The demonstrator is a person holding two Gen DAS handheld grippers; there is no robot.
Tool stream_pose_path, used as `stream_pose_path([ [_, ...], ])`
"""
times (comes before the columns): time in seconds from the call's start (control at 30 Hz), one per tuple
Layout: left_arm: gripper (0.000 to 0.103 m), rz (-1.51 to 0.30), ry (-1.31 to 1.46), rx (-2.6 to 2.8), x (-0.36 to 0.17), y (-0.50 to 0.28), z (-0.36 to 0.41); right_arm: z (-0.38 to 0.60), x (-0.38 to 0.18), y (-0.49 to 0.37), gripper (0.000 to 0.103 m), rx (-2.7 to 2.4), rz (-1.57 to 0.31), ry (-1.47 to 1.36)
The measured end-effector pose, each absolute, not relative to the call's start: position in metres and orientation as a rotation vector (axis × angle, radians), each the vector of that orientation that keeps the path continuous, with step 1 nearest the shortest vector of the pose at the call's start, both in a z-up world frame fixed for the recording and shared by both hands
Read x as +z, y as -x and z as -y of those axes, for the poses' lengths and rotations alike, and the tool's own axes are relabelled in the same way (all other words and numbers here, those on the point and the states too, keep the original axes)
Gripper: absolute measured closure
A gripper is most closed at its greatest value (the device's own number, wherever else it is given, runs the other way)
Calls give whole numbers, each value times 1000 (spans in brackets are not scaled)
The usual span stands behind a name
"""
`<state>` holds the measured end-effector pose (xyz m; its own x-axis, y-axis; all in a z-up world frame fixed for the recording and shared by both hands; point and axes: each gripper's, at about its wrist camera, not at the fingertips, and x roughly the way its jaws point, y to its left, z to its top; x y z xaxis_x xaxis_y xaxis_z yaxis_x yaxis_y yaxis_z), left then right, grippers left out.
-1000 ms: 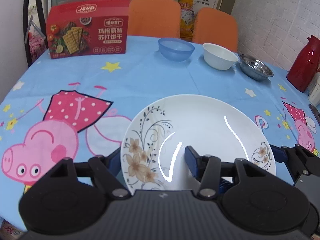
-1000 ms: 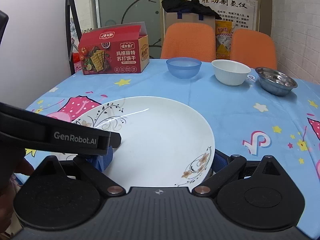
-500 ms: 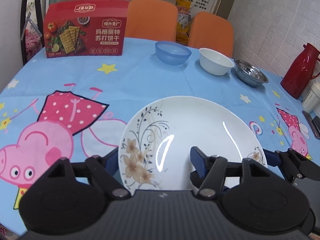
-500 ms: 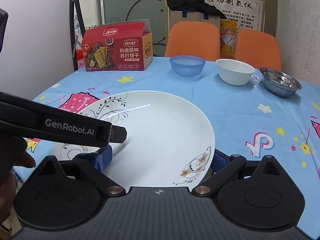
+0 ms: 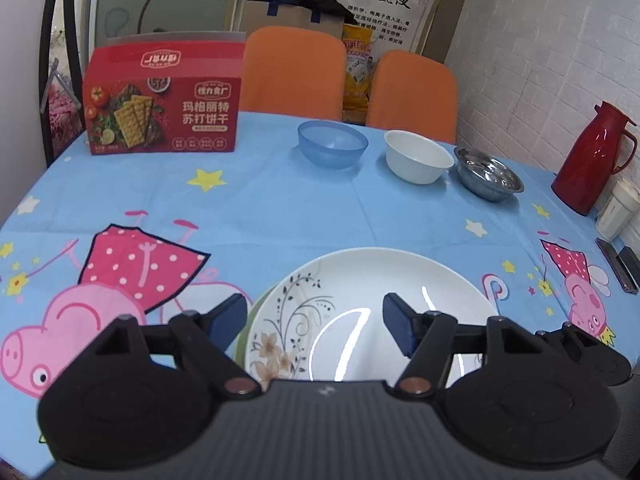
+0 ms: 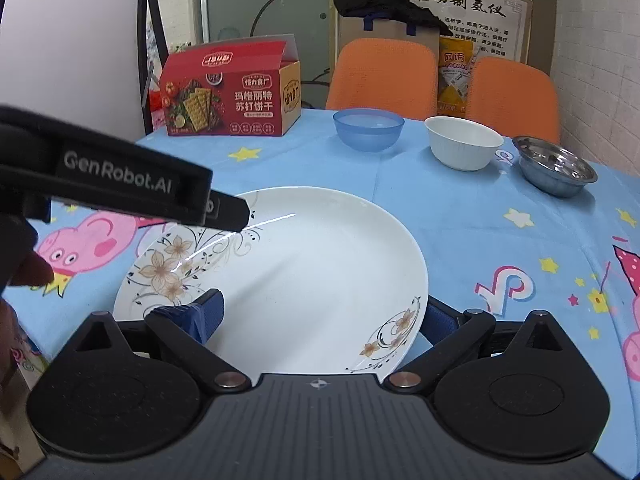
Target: Organize plates and bowls
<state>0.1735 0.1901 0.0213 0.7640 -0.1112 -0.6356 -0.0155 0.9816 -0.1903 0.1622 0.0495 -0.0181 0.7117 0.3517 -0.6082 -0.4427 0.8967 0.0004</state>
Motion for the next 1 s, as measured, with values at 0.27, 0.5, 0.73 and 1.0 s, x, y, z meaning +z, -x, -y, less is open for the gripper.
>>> stream_pose_path([
  [0.27, 36, -696, 178, -55, 24, -176, -181, -39, -19, -174, 16, 517, -682, 141],
  [0.5, 34, -689, 173, -69, 30, -179, -173, 5, -2, -177, 16, 412, -609, -30],
  [0.73, 33, -699, 145, -96, 32, -194, -149, 38, -6, -186, 16, 338, -630, -105],
  [1.0, 33, -722, 119, -127, 32, -215, -117, 84, -10, -197, 16, 242, -647, -162],
])
